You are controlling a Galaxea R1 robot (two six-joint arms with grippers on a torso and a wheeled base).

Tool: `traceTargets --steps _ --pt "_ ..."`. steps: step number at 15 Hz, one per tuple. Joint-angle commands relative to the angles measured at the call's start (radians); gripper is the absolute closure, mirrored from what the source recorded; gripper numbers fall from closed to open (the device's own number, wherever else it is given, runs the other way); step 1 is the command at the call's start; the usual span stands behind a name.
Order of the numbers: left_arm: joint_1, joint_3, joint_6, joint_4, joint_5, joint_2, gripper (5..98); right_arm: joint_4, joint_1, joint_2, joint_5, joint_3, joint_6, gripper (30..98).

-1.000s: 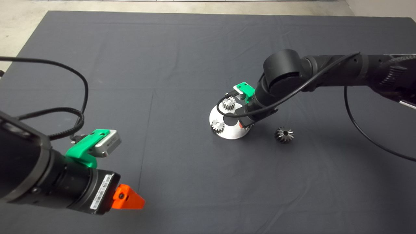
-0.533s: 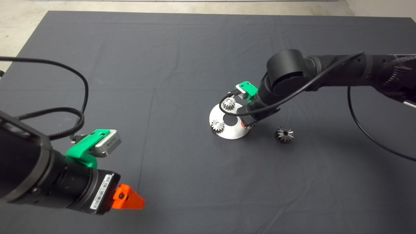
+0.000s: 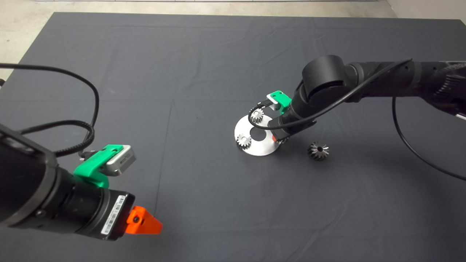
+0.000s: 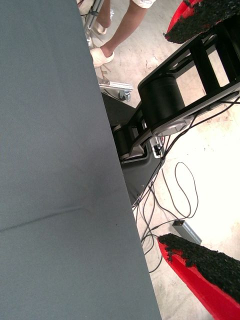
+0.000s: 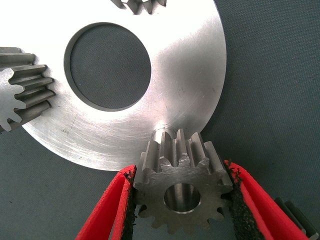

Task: Remove an incorrectly installed larger gear and replace it with the correct smaller gear

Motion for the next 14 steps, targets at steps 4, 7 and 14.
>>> traceTargets --steps 4,7,14 --pt "-0.006 0.013 -0.001 -0.017 0.002 0.001 5.5 -0.039 0.019 0.003 -0.053 0.009 0.007 87.3" --pt "-0.006 0.013 -0.003 -0.016 0.002 0.001 5.5 -0.039 0.018 -0.002 -0.053 0.009 0.007 87.2" --pt "-0.006 0.013 -0.003 -0.018 0.002 0.001 5.5 -0.039 0.021 -0.003 -0.052 0.011 0.025 87.3"
